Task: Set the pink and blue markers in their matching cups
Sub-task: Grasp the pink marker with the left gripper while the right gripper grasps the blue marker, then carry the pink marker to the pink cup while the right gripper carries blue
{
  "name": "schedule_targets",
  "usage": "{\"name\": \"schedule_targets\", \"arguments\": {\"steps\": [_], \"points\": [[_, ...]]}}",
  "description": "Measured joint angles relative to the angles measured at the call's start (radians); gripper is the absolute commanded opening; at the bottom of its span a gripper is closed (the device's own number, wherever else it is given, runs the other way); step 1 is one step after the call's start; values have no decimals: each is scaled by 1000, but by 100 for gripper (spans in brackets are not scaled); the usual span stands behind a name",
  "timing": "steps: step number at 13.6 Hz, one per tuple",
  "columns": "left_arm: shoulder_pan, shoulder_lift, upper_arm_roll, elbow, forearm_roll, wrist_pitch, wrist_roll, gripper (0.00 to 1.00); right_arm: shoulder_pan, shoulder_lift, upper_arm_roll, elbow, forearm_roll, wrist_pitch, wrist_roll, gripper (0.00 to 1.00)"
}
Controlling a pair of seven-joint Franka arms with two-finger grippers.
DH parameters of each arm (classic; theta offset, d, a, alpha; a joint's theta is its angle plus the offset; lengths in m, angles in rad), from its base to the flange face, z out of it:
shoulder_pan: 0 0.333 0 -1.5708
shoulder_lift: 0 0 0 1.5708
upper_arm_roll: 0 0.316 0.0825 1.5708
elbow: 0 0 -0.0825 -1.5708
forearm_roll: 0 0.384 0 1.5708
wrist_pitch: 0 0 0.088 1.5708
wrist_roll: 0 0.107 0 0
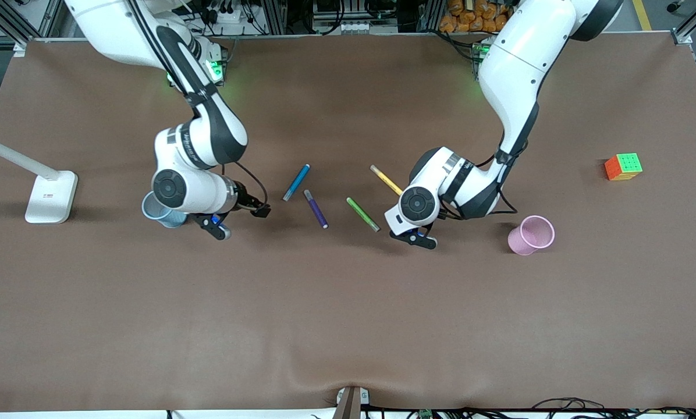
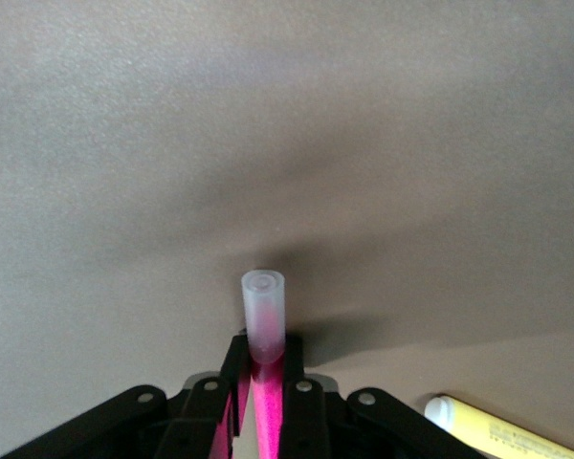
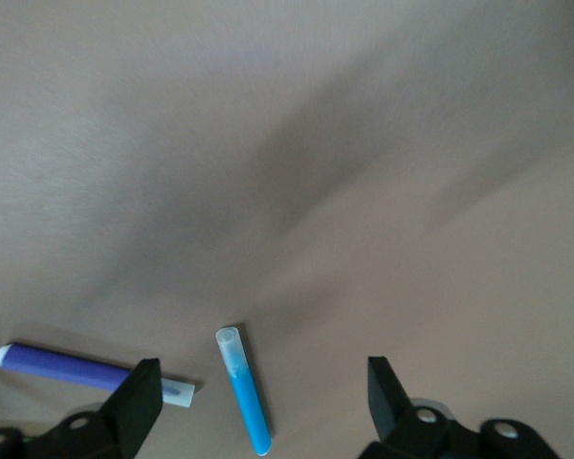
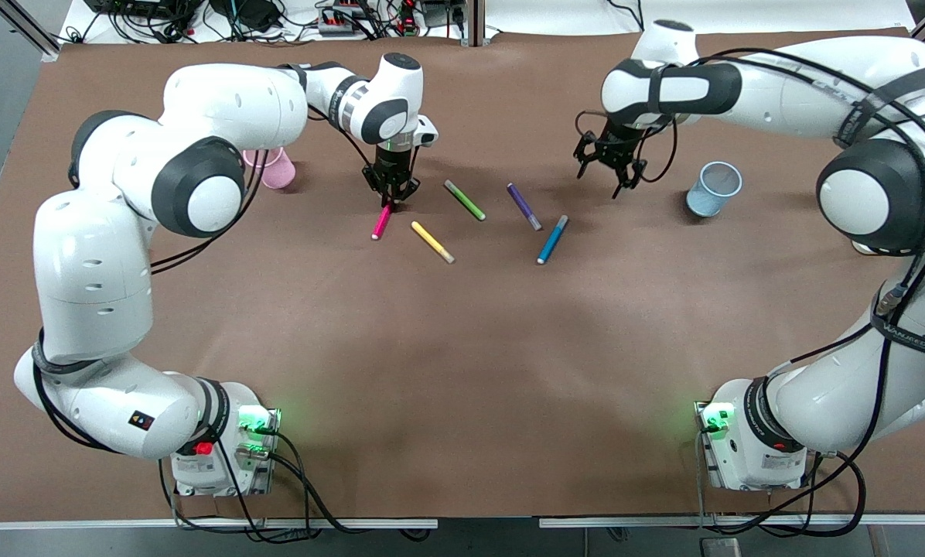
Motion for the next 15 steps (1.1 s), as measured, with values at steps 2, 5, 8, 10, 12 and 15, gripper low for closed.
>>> {"name": "schedule_targets", "arguments": {"steps": [2,5,8,10,12,15], "points": [[-3,-5,2,19,65,6,0,0,29,22,0,-2,10,53,36,85],[-3,-59,4,83,108,-38,0,0,73,52,0,-20,15,119,63,79],[27,-153,11,140,108,-131,5,0,97,81,0,-41,18,177,69,66],[73,-206,11,153,107,-150,54,0,100,91,0,-46,29,182,73,63],[130,-241,11,165,102,-150,141,0,104,92,0,-52,42,182,74,62],[211,-282,10,181,96,-151,267,0,128,92,0,-52,67,190,77,59]]}}
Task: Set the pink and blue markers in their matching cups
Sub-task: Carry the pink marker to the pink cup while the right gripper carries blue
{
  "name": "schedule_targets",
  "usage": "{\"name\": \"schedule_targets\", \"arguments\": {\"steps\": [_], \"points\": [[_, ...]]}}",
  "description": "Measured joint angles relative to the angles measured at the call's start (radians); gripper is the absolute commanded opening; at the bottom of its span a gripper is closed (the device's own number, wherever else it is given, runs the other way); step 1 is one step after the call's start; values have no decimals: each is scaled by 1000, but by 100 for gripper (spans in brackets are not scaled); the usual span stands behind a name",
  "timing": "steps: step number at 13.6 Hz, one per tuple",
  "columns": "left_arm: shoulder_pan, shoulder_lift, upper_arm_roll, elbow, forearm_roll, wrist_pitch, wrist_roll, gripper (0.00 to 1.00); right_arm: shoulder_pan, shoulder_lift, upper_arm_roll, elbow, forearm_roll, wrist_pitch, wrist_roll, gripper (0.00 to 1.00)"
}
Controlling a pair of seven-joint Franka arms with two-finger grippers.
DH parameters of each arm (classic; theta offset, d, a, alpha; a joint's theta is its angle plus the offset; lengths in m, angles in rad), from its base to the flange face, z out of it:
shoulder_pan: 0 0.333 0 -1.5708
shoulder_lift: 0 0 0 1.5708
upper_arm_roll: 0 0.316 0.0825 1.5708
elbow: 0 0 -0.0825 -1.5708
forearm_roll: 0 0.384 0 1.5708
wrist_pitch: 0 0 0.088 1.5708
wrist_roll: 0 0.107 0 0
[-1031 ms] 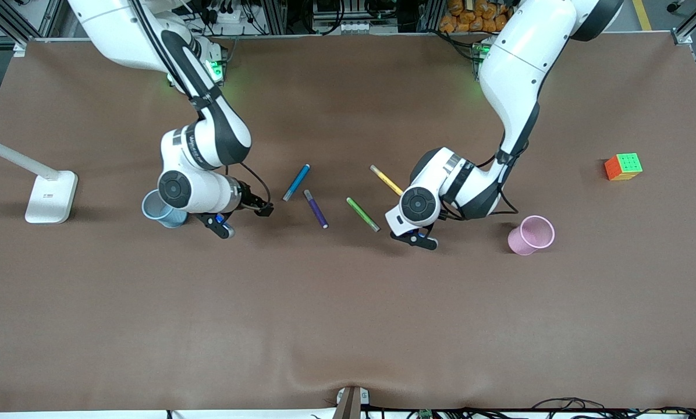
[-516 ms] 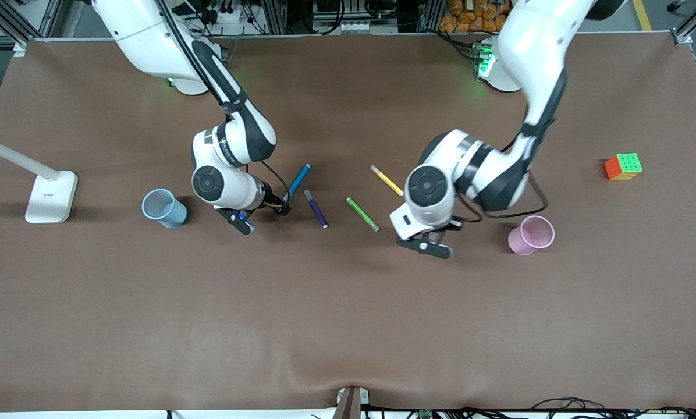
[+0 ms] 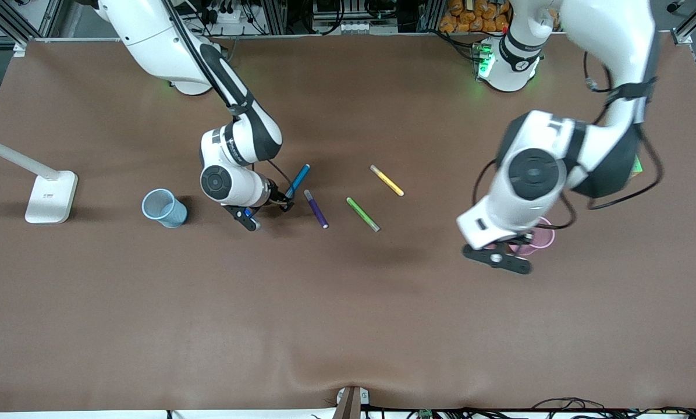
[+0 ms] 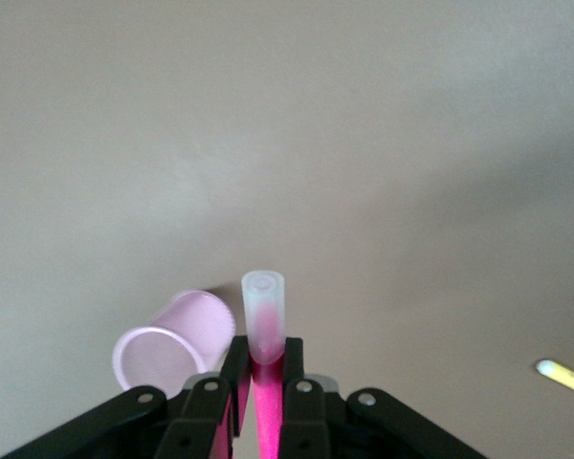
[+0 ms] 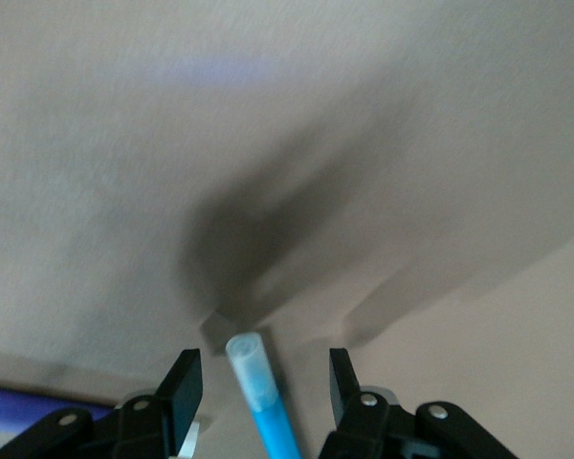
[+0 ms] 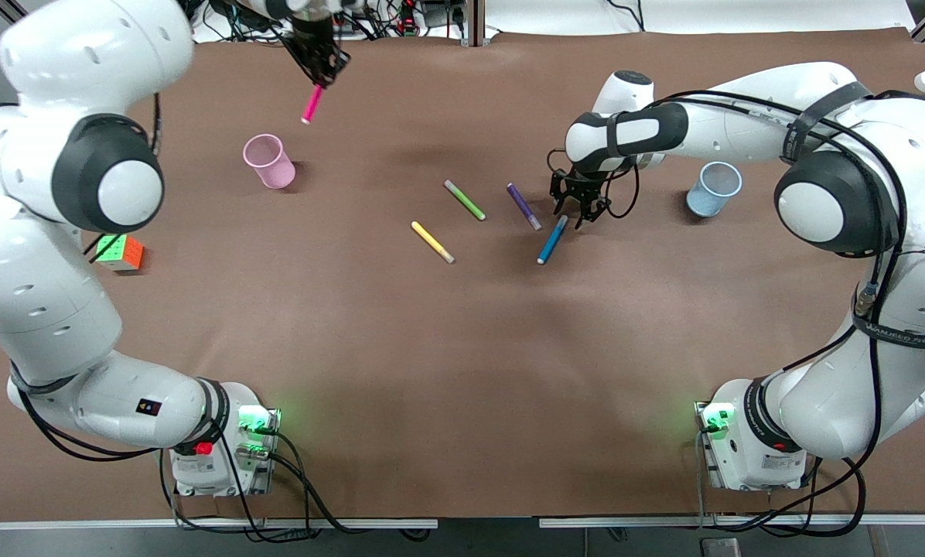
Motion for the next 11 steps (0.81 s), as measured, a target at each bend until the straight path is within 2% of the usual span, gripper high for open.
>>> {"name": "schedule_targets", "arguments": {"steps": [2,4,5,6,7,8,11], "points": [[44,-34,0,1,-2,-9,59,0,9,0,0,-3,4,1,3,50],[83,-75,-1,0,-10,-23,105,0,11,1,0,-16,7,6,3,48],[102,-92,-1,-1,-25,-29,139,0,12,2,0,-23,8,16,3,42],[124,-106,0,-6,-49,-33,182,0,13,2,0,-25,8,27,3,28],[153,-112,0,-11,-77,-33,235,0,17,2,0,-26,9,33,3,6],[188,-114,0,-15,-107,-33,294,0,20,2,0,-25,11,42,3,0],[282,-121,-1,-38,-195,-28,409,0,21,0,-3,-23,14,39,3,0]]}}
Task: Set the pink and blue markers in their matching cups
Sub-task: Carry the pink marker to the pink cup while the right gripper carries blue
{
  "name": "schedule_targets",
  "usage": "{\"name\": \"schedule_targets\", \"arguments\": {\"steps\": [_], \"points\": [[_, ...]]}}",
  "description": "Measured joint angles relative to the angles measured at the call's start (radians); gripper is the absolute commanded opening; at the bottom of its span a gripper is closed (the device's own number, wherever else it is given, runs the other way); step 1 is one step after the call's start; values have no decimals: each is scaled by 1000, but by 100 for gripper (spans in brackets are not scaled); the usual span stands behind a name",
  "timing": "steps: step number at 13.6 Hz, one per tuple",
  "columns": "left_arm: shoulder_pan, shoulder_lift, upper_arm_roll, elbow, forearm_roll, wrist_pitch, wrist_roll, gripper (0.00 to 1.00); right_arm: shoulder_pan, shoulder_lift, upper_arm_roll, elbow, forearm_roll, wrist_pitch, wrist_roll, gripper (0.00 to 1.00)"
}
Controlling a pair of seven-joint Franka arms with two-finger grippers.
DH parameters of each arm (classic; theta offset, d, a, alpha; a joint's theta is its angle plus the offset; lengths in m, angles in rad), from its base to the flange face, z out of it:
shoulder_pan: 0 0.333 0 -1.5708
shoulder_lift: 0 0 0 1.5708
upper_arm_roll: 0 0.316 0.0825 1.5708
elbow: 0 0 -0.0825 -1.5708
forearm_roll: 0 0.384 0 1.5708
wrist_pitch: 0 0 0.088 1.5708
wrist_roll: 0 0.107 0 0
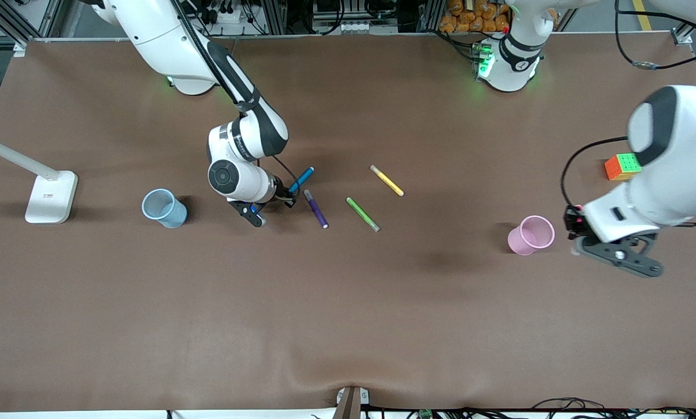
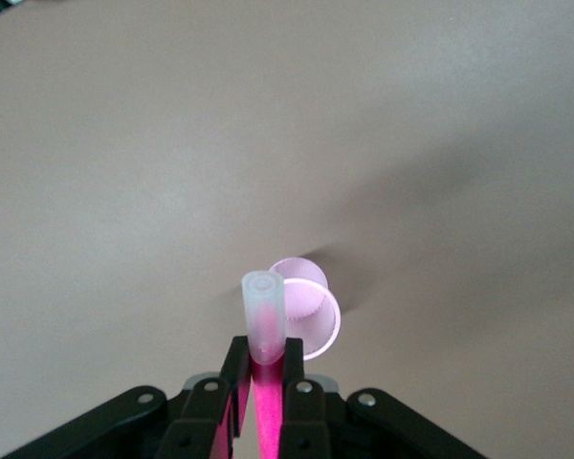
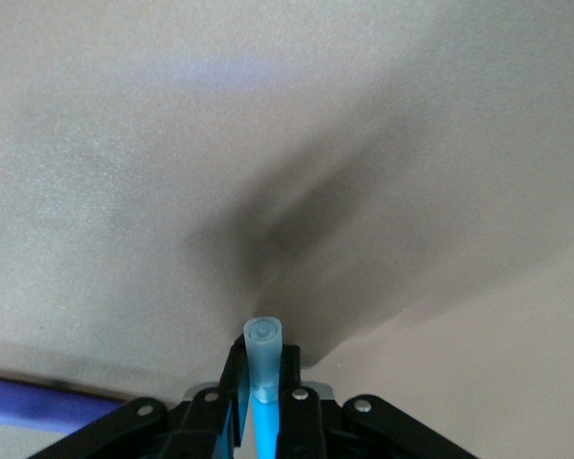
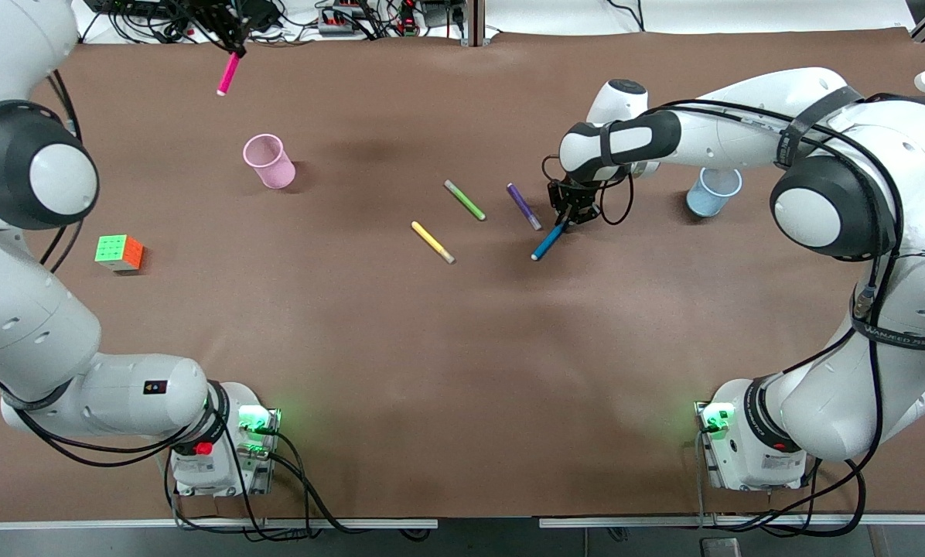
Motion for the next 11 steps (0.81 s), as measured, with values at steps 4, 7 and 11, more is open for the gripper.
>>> {"name": "schedule_targets", "arguments": {"steps": [4,7,11], "points": [[40,-54,-2,-65,-54,66,130,0,-21,-19,-17,13,0,-61,-30,0],[41,-106,-10,-146,-117,148,222,0,-123,-89,-26,53,-2,-229,-201,0],[93,-120,-9,-253,-299,227,459,0,-263,-204,-31,88,-125,-354,-376,0]]}}
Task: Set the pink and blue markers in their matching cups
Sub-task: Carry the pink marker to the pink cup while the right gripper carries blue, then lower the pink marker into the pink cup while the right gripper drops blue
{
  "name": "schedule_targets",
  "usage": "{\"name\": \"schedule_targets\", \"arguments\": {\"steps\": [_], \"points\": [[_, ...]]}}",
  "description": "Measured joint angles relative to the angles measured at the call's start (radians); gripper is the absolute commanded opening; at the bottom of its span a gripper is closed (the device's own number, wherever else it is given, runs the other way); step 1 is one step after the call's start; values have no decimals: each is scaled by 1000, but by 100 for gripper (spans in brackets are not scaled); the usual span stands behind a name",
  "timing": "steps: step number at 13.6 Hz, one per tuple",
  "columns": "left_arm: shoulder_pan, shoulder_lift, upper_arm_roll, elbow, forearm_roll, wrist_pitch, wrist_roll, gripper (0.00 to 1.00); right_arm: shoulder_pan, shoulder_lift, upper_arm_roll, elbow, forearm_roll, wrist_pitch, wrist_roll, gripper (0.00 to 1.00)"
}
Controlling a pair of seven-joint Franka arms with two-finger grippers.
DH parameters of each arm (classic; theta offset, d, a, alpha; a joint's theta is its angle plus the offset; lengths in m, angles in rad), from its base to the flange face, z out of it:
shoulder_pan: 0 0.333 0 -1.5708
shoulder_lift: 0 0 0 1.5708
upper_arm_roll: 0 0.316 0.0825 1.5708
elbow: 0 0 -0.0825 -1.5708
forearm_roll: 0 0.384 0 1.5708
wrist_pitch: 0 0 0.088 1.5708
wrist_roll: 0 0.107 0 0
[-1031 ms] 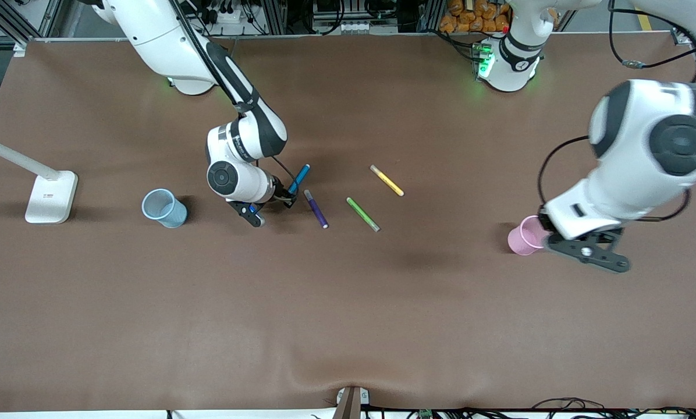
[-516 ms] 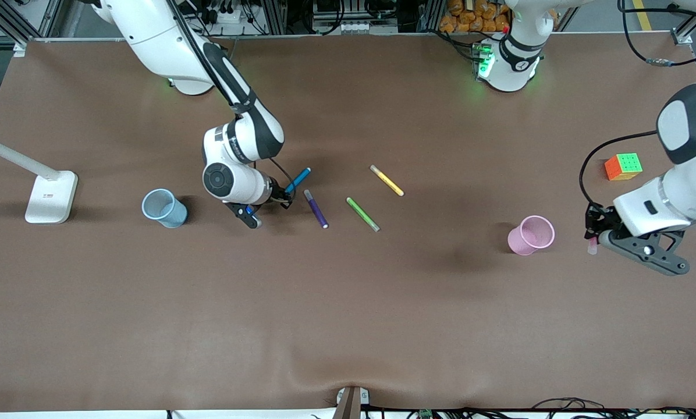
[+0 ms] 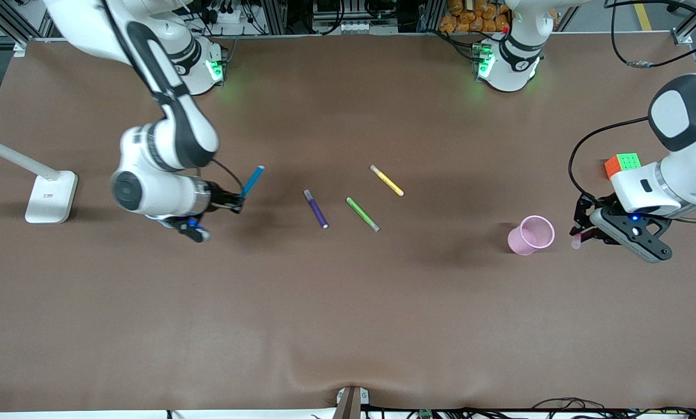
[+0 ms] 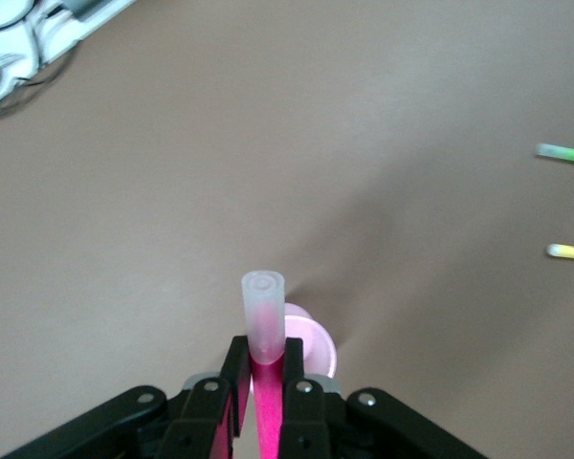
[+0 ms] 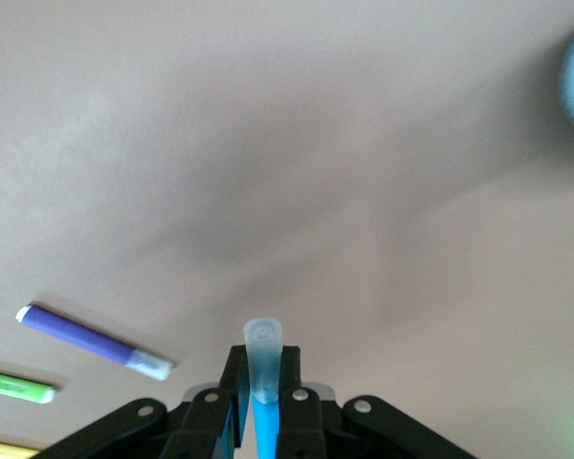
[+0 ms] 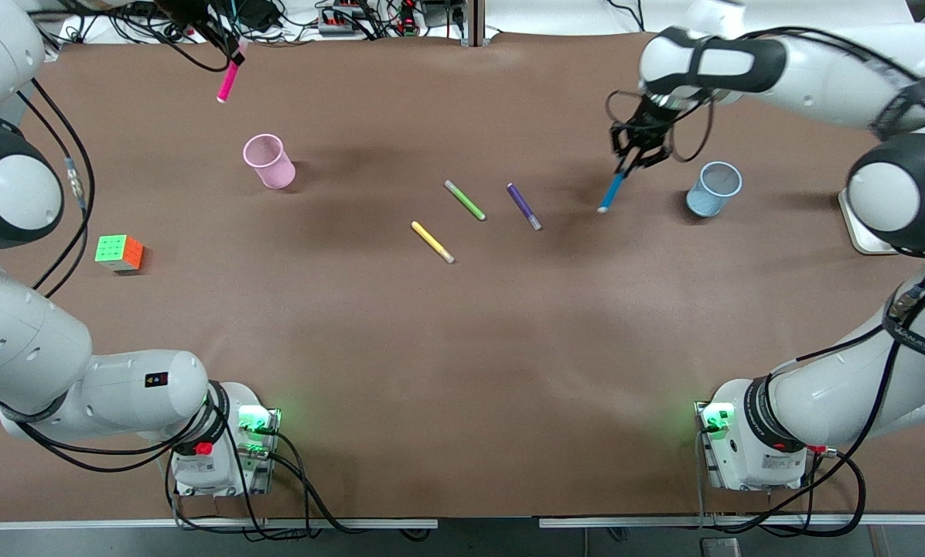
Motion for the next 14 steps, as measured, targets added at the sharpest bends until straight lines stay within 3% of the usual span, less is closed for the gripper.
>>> {"name": "schedule_targets", "arguments": {"steps": [3,7,11,14], "points": [[46,0,0,-45,-149,10,202,0,-37,-51,0,68,-96,-85,-69,0],[65,1,0,-59,-268,11,372,0,-69,-85,0,162,-296,-121,-226,0],[89,18,0,-66,-350,-46,506,0,-70,-114,1,161,-401,-70,-344,0],[114,47,0,-67,-434,-115,658,0,-84,-120,1,80,-444,59,-382,0]]}}
